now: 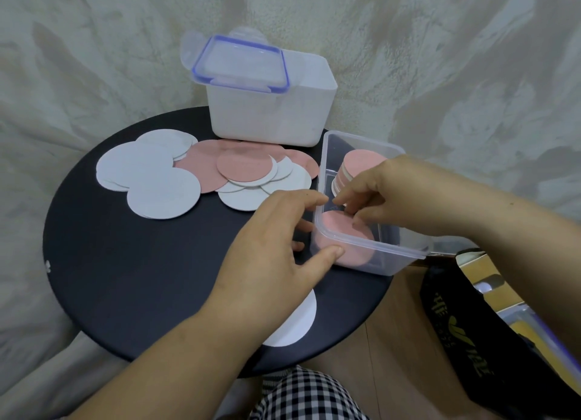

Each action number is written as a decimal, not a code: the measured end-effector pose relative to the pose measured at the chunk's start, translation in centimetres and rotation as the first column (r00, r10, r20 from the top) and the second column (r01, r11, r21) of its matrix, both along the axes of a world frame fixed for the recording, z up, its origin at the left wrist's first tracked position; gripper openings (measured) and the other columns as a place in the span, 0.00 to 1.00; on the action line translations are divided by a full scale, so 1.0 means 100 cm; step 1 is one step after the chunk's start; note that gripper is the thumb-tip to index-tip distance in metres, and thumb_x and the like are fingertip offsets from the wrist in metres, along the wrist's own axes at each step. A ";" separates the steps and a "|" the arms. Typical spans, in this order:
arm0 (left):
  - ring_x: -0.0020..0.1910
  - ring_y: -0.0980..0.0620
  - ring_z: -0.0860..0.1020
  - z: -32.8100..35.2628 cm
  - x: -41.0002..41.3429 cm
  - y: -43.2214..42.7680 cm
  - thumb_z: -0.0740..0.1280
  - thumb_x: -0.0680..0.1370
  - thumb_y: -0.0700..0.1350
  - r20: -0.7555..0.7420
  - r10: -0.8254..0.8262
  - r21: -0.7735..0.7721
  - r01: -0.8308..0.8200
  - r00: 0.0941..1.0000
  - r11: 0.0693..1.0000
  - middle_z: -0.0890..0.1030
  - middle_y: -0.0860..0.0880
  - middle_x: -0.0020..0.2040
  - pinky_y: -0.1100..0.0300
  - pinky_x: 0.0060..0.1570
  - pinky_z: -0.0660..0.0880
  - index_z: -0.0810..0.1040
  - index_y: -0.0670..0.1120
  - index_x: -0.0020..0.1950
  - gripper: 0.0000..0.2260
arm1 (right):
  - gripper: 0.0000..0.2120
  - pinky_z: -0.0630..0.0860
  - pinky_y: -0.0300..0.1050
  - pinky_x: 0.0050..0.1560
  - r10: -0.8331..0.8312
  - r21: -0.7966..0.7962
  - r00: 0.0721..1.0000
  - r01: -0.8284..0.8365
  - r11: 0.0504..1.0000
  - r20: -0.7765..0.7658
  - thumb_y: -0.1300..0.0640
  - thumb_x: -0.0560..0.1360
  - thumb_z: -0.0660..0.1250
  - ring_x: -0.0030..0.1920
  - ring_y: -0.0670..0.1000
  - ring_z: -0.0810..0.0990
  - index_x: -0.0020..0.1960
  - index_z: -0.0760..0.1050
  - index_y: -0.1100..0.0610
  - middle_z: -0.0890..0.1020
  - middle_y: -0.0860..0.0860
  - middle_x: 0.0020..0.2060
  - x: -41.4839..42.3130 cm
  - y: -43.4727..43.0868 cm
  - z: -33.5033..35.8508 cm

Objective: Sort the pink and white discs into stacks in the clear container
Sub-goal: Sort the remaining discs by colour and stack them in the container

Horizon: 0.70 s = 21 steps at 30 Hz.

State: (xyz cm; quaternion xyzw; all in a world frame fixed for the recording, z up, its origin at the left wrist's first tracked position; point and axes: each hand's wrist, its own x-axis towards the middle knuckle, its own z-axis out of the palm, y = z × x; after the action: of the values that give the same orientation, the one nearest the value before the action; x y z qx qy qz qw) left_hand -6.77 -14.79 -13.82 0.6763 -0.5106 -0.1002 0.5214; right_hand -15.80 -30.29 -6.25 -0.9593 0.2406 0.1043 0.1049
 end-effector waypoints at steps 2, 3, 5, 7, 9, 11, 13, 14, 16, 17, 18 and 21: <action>0.51 0.64 0.75 0.002 0.001 0.000 0.75 0.69 0.47 -0.018 0.003 0.001 -0.003 1.000 1.000 0.74 0.62 0.55 0.67 0.48 0.76 0.69 0.63 0.56 0.22 | 0.16 0.72 0.33 0.48 0.014 -0.018 1.000 -0.013 1.000 0.025 0.58 0.73 0.69 0.46 0.40 0.76 0.58 0.77 0.46 0.81 0.40 0.47 -0.002 0.001 0.002; 0.51 0.63 0.75 0.004 0.002 0.001 0.75 0.68 0.49 -0.026 0.009 -0.005 -0.009 1.000 1.000 0.75 0.62 0.55 0.68 0.48 0.76 0.69 0.63 0.55 0.22 | 0.15 0.71 0.32 0.45 0.025 -0.033 0.999 -0.023 0.999 0.045 0.57 0.73 0.69 0.46 0.40 0.76 0.58 0.77 0.46 0.80 0.40 0.46 -0.003 0.001 0.003; 0.52 0.63 0.76 0.007 0.006 0.004 0.72 0.67 0.52 -0.036 0.027 -0.016 -0.028 0.999 0.999 0.76 0.63 0.55 0.69 0.49 0.75 0.71 0.64 0.54 0.19 | 0.14 0.70 0.29 0.43 0.025 -0.033 0.992 -0.021 0.999 0.120 0.56 0.72 0.70 0.45 0.40 0.78 0.57 0.78 0.45 0.79 0.39 0.43 -0.007 0.004 0.009; 0.52 0.64 0.76 0.008 0.012 0.011 0.69 0.68 0.54 -0.028 0.039 -0.019 -0.040 0.999 0.999 0.77 0.63 0.54 0.70 0.50 0.75 0.74 0.61 0.54 0.15 | 0.13 0.72 0.28 0.44 0.001 0.017 0.973 -0.005 1.000 0.232 0.54 0.72 0.70 0.43 0.39 0.79 0.55 0.79 0.45 0.79 0.38 0.42 -0.012 0.010 0.014; 0.53 0.65 0.76 0.010 0.021 0.023 0.64 0.69 0.57 0.036 0.061 -0.002 -0.061 0.997 0.998 0.78 0.65 0.53 0.72 0.52 0.72 0.77 0.58 0.54 0.15 | 0.11 0.73 0.29 0.47 -0.017 0.090 0.929 -0.017 0.996 0.369 0.53 0.71 0.70 0.44 0.38 0.79 0.54 0.80 0.45 0.81 0.38 0.42 -0.018 0.021 0.018; 0.53 0.69 0.74 0.010 0.030 0.039 0.60 0.70 0.57 0.162 0.091 0.029 -0.097 0.983 0.995 0.77 0.68 0.50 0.77 0.53 0.67 0.79 0.57 0.53 0.15 | 0.10 0.73 0.28 0.48 -0.005 0.137 0.863 -0.074 0.988 0.505 0.53 0.72 0.70 0.46 0.37 0.78 0.53 0.81 0.47 0.80 0.36 0.41 -0.023 0.038 0.019; 0.54 0.70 0.72 0.007 0.036 0.054 0.59 0.72 0.56 0.270 0.100 0.070 -0.123 0.958 0.990 0.76 0.68 0.52 0.79 0.53 0.63 0.79 0.56 0.53 0.15 | 0.10 0.74 0.30 0.49 0.037 0.149 0.810 -0.153 0.977 0.586 0.52 0.72 0.69 0.46 0.38 0.79 0.53 0.81 0.49 0.80 0.36 0.41 -0.026 0.058 0.014; 0.56 0.68 0.72 0.003 0.038 0.060 0.59 0.72 0.56 0.304 0.089 0.096 -0.124 0.948 0.988 0.75 0.67 0.54 0.79 0.55 0.62 0.79 0.55 0.55 0.16 | 0.11 0.75 0.32 0.49 0.065 0.150 0.795 -0.193 0.970 0.603 0.52 0.72 0.67 0.46 0.39 0.79 0.54 0.81 0.49 0.81 0.37 0.43 -0.026 0.068 0.009; 0.61 0.63 0.71 -0.005 0.039 0.071 0.59 0.72 0.59 0.355 0.049 0.156 -0.110 0.934 0.982 0.75 0.63 0.58 0.73 0.60 0.64 0.78 0.54 0.58 0.19 | 0.12 0.75 0.37 0.50 0.134 0.125 0.783 -0.261 0.957 0.608 0.52 0.73 0.67 0.49 0.40 0.79 0.56 0.79 0.48 0.81 0.40 0.47 -0.025 0.087 -0.010; 0.63 0.62 0.70 -0.009 0.038 0.076 0.59 0.71 0.61 0.378 0.018 0.189 -0.096 0.926 0.977 0.75 0.61 0.61 0.68 0.62 0.65 0.77 0.54 0.60 0.22 | 0.13 0.75 0.39 0.51 0.169 0.095 0.777 -0.282 0.955 0.607 0.51 0.73 0.66 0.50 0.40 0.78 0.57 0.78 0.49 0.81 0.42 0.49 -0.025 0.094 -0.021; 0.65 0.60 0.69 -0.012 0.037 0.081 0.59 0.71 0.62 0.397 -0.020 0.218 -0.074 0.918 0.973 0.74 0.60 0.63 0.64 0.64 0.66 0.77 0.53 0.62 0.24 | 0.14 0.74 0.40 0.53 0.184 0.075 0.776 -0.284 0.956 0.603 0.50 0.73 0.64 0.52 0.40 0.78 0.58 0.78 0.49 0.81 0.43 0.52 -0.026 0.101 -0.033; 0.65 0.57 0.70 -0.015 0.034 0.089 0.58 0.72 0.62 0.486 -0.103 0.265 -0.034 0.868 0.964 0.75 0.56 0.65 0.59 0.67 0.64 0.77 0.52 0.63 0.24 | 0.25 0.65 0.35 0.65 0.108 0.103 0.833 -0.194 0.976 0.542 0.40 0.71 0.61 0.64 0.38 0.69 0.66 0.71 0.47 0.73 0.40 0.64 -0.032 0.112 -0.062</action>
State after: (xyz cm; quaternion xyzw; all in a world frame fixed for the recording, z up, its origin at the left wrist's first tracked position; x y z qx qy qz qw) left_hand -3.34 -5.86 -15.31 0.7335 -0.6211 0.0000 0.2759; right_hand -19.04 -19.06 -12.45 -0.9553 0.1164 -0.1400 0.2328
